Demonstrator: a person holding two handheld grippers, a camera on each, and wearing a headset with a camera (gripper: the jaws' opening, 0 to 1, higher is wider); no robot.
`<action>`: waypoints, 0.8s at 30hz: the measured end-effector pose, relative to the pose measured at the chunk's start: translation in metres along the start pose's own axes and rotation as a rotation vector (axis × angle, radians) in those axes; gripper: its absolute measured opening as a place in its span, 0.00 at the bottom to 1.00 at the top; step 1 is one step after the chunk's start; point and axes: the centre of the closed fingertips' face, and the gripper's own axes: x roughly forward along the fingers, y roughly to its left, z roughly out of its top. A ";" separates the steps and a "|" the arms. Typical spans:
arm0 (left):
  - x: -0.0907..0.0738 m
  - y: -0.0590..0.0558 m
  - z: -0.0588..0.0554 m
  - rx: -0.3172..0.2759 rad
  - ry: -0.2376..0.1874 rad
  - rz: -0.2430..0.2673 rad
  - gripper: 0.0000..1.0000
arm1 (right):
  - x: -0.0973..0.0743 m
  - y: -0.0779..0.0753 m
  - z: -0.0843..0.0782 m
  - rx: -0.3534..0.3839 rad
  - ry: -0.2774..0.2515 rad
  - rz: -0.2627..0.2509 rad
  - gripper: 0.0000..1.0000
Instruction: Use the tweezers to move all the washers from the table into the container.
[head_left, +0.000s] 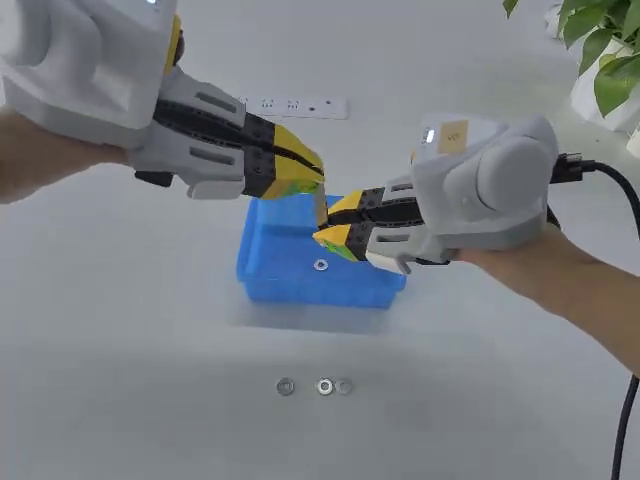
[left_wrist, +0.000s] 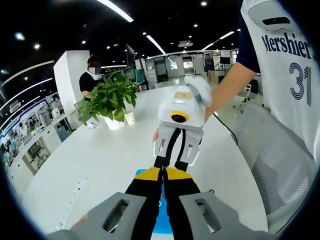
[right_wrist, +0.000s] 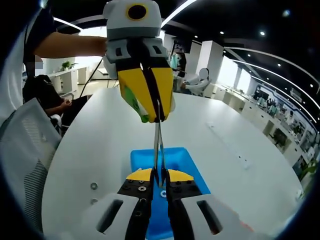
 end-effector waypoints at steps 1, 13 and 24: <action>0.003 0.000 -0.004 -0.013 0.005 -0.011 0.05 | 0.003 0.000 -0.004 0.009 0.009 0.006 0.10; 0.018 0.009 -0.033 -0.073 0.032 -0.033 0.05 | 0.020 -0.002 -0.029 0.095 0.062 0.029 0.10; 0.025 0.010 -0.042 -0.105 0.029 -0.049 0.05 | 0.024 -0.001 -0.040 0.108 0.081 0.035 0.10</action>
